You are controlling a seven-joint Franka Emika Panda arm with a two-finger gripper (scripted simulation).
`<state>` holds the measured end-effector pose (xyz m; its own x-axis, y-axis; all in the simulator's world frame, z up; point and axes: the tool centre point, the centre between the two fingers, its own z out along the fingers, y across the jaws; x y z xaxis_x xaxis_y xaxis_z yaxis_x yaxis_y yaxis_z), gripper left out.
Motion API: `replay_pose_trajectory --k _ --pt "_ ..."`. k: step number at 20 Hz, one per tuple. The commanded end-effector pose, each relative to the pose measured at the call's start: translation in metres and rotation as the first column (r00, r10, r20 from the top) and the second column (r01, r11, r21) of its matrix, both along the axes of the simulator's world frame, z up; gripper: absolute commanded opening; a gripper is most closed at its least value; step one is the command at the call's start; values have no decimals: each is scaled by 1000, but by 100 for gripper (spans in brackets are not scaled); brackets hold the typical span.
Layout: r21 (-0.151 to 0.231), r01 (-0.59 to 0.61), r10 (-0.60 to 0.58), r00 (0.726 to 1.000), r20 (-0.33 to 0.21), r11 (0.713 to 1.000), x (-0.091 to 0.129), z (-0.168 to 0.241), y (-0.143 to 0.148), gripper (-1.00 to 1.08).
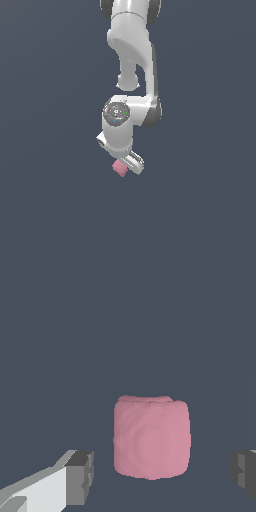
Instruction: Pick up the object and move it to a goal position.
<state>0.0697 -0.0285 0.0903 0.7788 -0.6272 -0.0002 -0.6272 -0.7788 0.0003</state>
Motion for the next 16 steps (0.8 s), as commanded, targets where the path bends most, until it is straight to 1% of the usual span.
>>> replay_pose_trajectory --k 1,6,13,16 --pt "0 8 -8 1000 0 1000 1 -1 0 100" --pt "0 4 -4 1000 0 1000 0 -7 0 100" --pt "0 8 -8 1000 0 1000 -1 -41 0 100" --pt "0 9 -9 1000 0 1000 -1 -50 0 100"
